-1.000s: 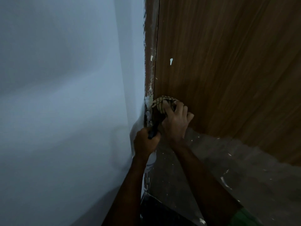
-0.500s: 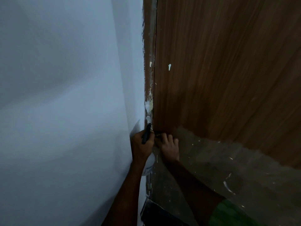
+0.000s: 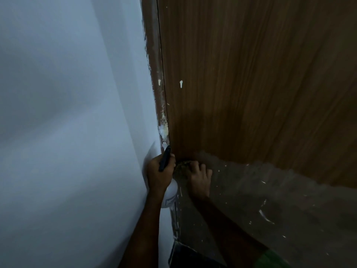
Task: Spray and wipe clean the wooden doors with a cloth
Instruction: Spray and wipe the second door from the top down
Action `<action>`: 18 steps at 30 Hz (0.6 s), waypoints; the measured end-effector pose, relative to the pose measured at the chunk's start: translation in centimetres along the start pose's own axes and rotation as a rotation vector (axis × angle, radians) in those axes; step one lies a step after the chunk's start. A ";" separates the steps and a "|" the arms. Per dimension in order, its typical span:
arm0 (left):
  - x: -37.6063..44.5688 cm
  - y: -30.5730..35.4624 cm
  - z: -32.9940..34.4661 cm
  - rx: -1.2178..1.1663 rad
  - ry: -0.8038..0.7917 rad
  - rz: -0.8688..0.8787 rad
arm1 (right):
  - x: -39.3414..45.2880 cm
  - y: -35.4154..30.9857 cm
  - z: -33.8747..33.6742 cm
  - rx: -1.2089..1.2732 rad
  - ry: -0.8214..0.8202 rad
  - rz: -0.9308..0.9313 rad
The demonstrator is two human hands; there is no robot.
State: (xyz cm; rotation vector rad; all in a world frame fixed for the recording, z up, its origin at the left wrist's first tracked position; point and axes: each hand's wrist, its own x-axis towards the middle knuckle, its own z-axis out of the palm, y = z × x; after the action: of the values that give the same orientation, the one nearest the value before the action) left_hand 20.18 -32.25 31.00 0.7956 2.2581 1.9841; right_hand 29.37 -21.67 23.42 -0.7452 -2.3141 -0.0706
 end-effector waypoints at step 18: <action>0.5 0.5 0.7 -0.003 -0.104 0.117 | 2.3 2.0 -5.3 -0.007 0.298 0.201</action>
State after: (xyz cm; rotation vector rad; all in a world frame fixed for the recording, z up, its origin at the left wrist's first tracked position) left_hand 20.17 -31.33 31.51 1.0273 2.1982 1.9415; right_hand 32.29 -20.15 28.55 -0.9025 -1.9494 -0.0918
